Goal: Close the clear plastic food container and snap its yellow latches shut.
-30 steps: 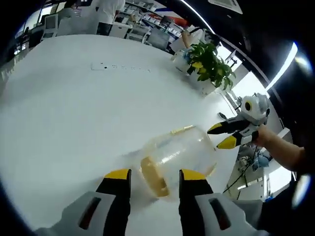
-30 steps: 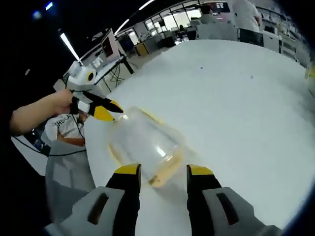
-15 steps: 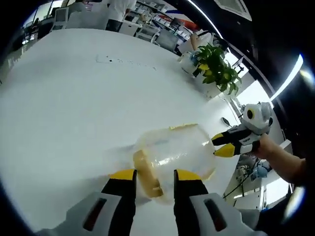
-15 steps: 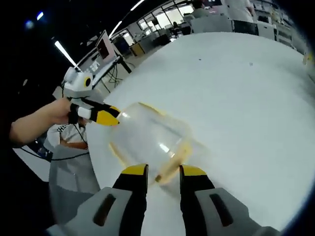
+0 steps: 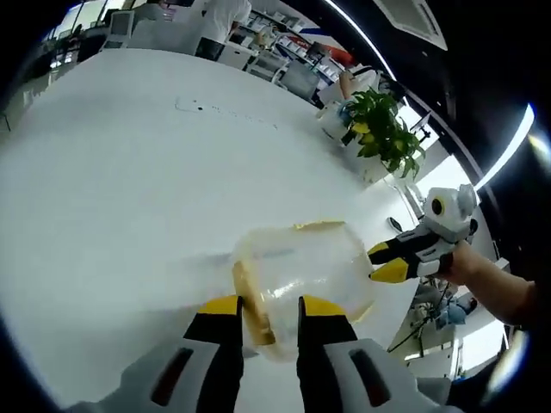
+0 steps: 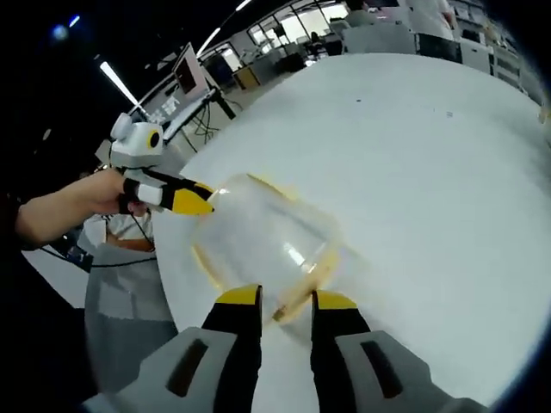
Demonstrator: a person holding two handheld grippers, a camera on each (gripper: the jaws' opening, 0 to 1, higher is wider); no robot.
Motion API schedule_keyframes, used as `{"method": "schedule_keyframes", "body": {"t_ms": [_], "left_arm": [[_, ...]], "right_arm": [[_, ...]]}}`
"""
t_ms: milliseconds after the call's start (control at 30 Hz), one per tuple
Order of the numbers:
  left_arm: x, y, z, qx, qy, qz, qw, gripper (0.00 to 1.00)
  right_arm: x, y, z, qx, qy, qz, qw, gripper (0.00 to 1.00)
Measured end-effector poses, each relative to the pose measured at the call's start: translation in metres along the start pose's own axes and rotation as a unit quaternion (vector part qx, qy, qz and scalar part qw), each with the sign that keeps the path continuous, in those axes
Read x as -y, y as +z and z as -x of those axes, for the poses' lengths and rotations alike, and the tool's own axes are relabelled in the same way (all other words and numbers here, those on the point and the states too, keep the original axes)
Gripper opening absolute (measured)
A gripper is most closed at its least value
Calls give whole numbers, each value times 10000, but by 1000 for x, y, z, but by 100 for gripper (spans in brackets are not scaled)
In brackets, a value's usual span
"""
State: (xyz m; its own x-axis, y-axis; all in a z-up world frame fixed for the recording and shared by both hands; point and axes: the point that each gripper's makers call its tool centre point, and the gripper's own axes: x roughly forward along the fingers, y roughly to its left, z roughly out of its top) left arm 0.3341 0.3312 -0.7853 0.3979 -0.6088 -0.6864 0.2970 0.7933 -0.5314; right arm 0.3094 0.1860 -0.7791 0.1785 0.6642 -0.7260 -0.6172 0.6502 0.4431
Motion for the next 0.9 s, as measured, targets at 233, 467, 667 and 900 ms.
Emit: {"method": "schedule_keyframes", "body": {"t_ms": [233, 467, 667, 900], "left_arm": [[-2, -1, 4, 124, 42, -107, 9999, 18], [-2, -1, 5, 299, 205, -101, 9993, 21], [-4, -1, 6, 237, 211, -63, 9995, 22], [-4, 0, 6, 201, 235, -25, 9995, 23]], "right_arm": [[2, 0, 1, -21, 57, 31, 10000, 19], [3, 2, 2, 176, -107, 54, 9998, 19], [5, 3, 1, 226, -9, -105, 9997, 20], [5, 4, 2, 246, -100, -67, 9996, 22]]}}
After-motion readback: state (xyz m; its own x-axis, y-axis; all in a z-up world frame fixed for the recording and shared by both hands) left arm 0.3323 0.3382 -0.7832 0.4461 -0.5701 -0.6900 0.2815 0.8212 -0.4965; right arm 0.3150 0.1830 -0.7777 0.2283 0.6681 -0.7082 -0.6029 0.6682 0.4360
